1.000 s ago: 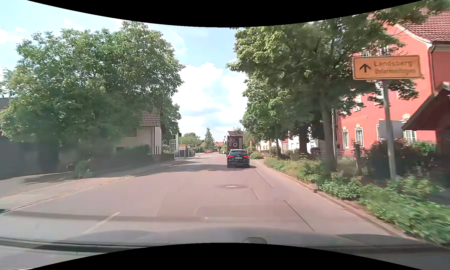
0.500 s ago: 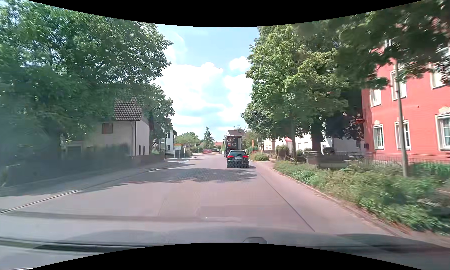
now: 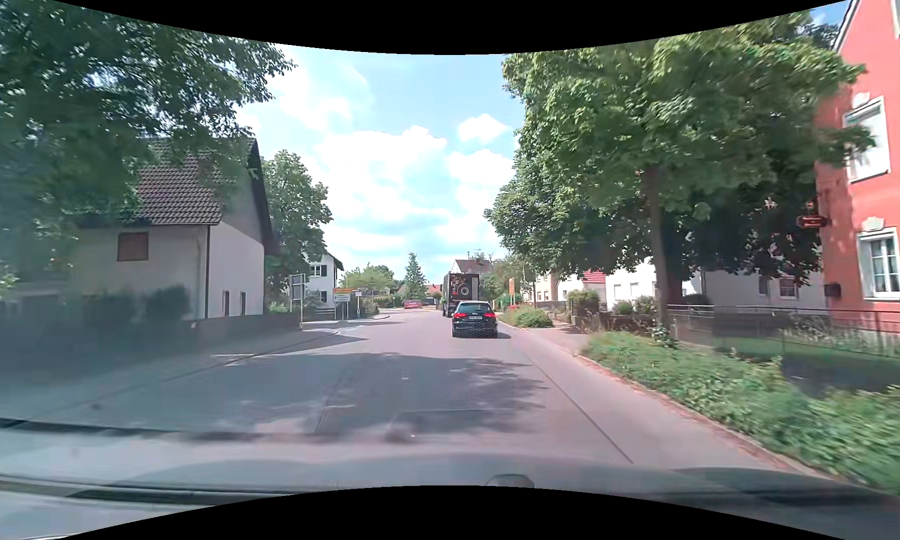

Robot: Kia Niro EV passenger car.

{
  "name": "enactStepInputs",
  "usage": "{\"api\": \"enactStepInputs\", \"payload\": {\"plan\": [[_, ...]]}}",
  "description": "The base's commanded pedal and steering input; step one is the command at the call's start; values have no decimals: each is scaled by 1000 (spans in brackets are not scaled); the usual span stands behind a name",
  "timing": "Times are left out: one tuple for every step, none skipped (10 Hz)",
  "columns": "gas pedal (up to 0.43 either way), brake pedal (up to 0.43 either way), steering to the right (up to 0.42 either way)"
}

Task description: Follow the waypoints while adhering to traffic rules and regulations

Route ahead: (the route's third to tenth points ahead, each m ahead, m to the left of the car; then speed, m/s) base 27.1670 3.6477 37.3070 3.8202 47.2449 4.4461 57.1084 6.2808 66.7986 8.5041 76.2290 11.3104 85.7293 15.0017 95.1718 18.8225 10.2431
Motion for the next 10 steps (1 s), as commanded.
{"api": "enactStepInputs", "payload": {"plan": [[130,0,-4],[130,0,-4],[130,0,-4],[130,0,-4],[130,0,-4],[130,0,-4],[130,0,-4],[130,0,-5],[130,0,-6],[130,0,-6]]}}
